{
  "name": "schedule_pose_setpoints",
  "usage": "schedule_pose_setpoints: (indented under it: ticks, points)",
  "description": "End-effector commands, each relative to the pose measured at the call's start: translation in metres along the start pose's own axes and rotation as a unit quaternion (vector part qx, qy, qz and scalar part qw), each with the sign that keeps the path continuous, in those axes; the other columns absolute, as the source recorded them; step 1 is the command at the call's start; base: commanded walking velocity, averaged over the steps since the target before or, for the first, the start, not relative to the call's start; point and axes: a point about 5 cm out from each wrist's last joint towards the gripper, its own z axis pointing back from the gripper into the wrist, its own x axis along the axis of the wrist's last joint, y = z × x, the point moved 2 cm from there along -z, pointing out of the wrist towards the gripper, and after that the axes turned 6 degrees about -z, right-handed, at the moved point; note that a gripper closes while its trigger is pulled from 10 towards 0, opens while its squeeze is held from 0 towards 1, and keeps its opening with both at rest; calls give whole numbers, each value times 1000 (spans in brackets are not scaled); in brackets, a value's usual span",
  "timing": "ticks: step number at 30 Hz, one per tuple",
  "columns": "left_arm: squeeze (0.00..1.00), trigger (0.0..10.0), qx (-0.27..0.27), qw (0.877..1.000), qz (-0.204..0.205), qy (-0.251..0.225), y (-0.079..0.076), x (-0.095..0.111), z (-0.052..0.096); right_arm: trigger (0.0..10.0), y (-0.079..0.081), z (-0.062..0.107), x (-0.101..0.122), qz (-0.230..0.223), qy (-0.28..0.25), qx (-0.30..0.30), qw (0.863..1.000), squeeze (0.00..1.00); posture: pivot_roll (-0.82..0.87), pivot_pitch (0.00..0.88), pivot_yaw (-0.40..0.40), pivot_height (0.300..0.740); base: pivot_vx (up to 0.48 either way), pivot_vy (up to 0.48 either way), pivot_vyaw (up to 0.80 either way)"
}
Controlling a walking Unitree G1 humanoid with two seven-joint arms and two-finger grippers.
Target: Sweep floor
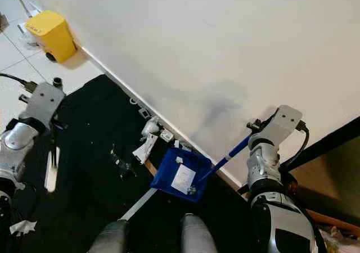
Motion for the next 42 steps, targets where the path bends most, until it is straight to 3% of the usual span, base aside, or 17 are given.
schedule_pose_setpoints:
  ticks: [1, 14, 24, 31, 36, 42]
  points:
    - [0, 10000, 1, 999, -20, -29, 2, 13, -6, 10000, 6, -3, 11, 12, -23, 17, 1000, 0, 13, 103, -24, 740, 0, 0, 0]
    - [0, 10000, 9, 999, -24, -41, 7, 16, -9, 10000, 0, -4, 13, 71, -23, -19, 997, 0, 12, 176, -23, 740, 0, 0, 0]
    - [0, 10000, 4, 997, -27, -67, -2, 24, -12, 10000, 4, -3, 11, 75, -26, -35, 996, 0, -15, 231, -35, 740, 0, 0, 0]
    - [0, 10000, 16, 996, -18, -88, -2, 40, -23, 10000, 12, -2, 9, 71, -28, -28, 997, 0, -31, 248, -39, 740, 0, 0, 0]
    - [0, 10000, -4, 994, -7, -108, -11, 57, -33, 10000, 12, -5, 15, 63, -29, -32, 997, 0, -44, 241, -29, 740, 0, 0, 0]
    - [0, 10000, 0, 993, -1, -122, -7, 70, -39, 10000, 10, -11, 30, 48, -19, -25, 998, 0, -47, 229, -22, 740, 0, 0, 0]
